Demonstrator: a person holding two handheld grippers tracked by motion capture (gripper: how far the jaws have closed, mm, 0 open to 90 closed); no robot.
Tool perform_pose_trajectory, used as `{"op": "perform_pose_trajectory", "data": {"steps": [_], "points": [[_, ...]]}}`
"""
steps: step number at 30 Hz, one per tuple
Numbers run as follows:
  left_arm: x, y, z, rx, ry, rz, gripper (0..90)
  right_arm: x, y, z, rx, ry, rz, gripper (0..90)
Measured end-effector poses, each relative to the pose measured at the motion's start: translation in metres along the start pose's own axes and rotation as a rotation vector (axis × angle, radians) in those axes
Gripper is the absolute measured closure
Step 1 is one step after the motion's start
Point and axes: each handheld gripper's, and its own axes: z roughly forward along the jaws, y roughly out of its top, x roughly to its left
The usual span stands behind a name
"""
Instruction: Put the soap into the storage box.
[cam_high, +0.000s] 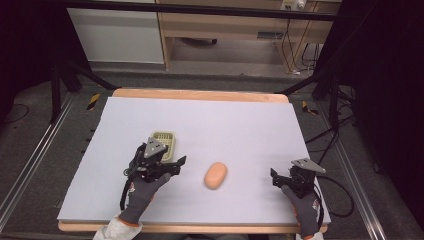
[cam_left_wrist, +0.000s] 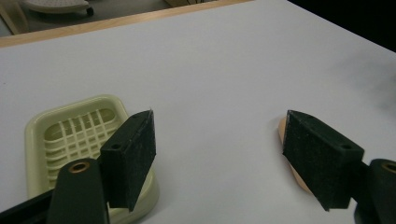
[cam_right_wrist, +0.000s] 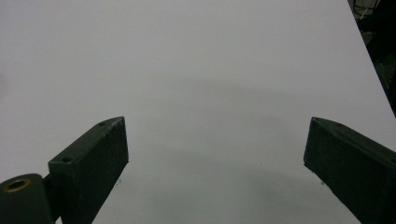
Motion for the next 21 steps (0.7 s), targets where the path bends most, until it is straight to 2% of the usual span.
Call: {"op": "perform_pose_trajectory", "data": {"steps": [21], "points": [[-0.029, 0.006, 0.026, 0.032, -0.042, 0.040, 23.9, 0.002, 0.000, 0.001, 0.004, -0.006, -0.008, 7.1]]}}
